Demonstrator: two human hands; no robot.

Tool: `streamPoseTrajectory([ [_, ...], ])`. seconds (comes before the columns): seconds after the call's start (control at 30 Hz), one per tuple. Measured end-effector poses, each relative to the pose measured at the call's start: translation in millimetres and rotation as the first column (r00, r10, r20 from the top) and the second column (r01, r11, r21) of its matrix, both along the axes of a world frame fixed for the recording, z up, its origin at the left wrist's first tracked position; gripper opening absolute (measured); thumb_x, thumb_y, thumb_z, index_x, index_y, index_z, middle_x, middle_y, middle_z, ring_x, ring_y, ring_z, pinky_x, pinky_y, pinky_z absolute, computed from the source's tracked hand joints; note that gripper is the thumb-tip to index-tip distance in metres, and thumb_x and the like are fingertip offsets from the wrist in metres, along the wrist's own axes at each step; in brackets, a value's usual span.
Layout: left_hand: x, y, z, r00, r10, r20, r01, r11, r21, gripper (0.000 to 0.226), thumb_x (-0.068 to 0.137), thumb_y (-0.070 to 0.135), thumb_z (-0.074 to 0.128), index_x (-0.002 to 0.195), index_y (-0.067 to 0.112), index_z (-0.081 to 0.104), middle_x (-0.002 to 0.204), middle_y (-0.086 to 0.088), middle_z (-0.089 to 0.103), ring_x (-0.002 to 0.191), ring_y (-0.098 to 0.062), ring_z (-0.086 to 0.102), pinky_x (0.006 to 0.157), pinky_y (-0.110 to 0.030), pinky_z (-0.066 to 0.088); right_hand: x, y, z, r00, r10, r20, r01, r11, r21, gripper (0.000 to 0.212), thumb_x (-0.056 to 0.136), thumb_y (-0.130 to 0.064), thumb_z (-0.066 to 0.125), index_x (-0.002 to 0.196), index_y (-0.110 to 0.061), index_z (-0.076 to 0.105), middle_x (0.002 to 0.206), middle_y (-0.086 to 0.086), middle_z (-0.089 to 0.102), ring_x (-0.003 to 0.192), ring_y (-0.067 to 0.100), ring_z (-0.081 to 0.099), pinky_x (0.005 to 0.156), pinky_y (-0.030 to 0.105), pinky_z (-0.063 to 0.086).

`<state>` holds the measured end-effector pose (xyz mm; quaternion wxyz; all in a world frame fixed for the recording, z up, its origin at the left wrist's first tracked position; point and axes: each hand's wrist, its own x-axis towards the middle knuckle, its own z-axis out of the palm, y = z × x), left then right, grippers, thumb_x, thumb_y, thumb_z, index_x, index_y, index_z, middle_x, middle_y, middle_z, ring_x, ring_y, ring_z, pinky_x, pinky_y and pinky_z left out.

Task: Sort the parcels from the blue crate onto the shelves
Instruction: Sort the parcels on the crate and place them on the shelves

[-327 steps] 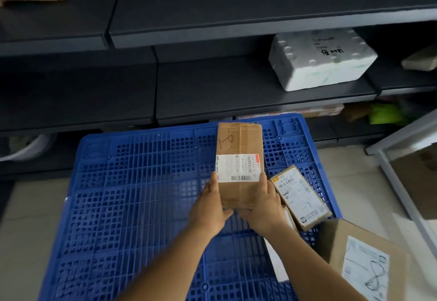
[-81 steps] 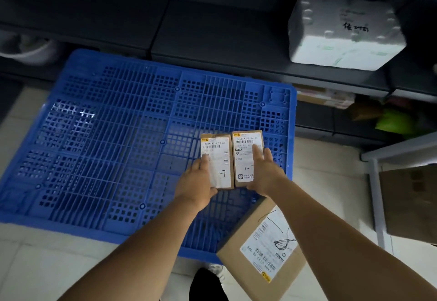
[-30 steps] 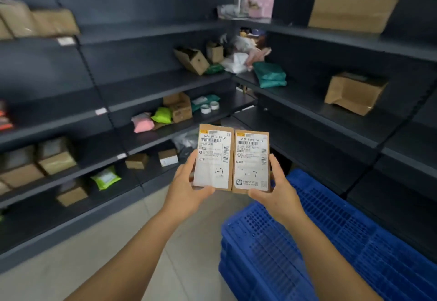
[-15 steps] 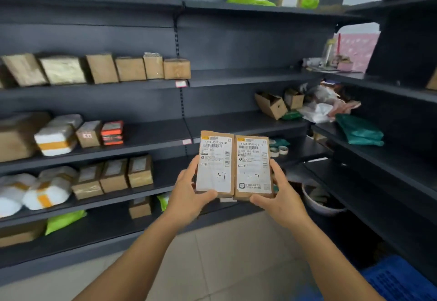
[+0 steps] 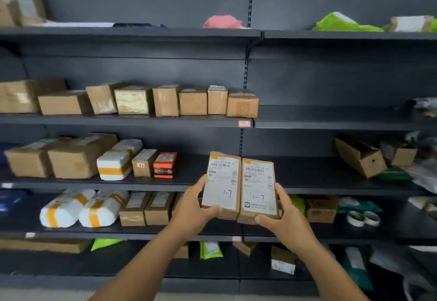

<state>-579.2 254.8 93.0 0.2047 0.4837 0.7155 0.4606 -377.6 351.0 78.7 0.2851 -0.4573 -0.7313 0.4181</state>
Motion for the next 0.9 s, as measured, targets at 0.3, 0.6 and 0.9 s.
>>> streamPoseTrajectory([
  [0.3, -73.8, 73.5, -26.9, 0.995, 0.101, -0.011, -0.102, 0.987, -0.126, 0.081, 0.084, 0.017, 0.071, 0.148, 0.034, 0.025, 0.146, 0.005, 0.04, 0.132, -0.015, 0.039, 0.089, -0.024, 0.041, -91.6, 91.3, -27.9, 0.982, 0.106, 0.158, -0.1, 0.994, -0.05, 0.098, 0.082, -0.024, 0.074, 0.153, -0.033, 0.008, 0.14, -0.011, 0.051, 0.126, 0.013, 0.05, 0.097, 0.034, 0.048],
  [0.6, -183.6, 165.7, -69.4, 0.996, 0.088, 0.001, -0.085, 0.961, -0.262, 0.078, 0.087, 0.017, 0.068, 0.15, 0.025, 0.023, 0.141, 0.005, 0.042, 0.129, -0.018, 0.042, 0.1, -0.03, 0.042, -202.6, 179.3, -62.0, 0.955, 0.184, 0.235, -0.158, 0.98, -0.124, 0.083, 0.083, -0.023, 0.07, 0.147, -0.037, 0.018, 0.132, -0.015, 0.054, 0.109, 0.007, 0.052, 0.085, 0.021, 0.043],
  [0.9, -288.4, 269.2, -116.9, 0.996, -0.013, -0.089, -0.026, 0.908, -0.419, 0.078, 0.085, 0.018, 0.07, 0.15, 0.019, 0.026, 0.136, -0.006, 0.048, 0.119, -0.02, 0.052, 0.095, -0.03, 0.05, -305.6, 268.9, -108.2, 0.913, 0.196, 0.358, -0.115, 0.966, -0.233, 0.078, 0.087, -0.026, 0.065, 0.149, -0.031, 0.017, 0.115, -0.009, 0.053, 0.1, 0.009, 0.052, 0.078, 0.019, 0.042],
])
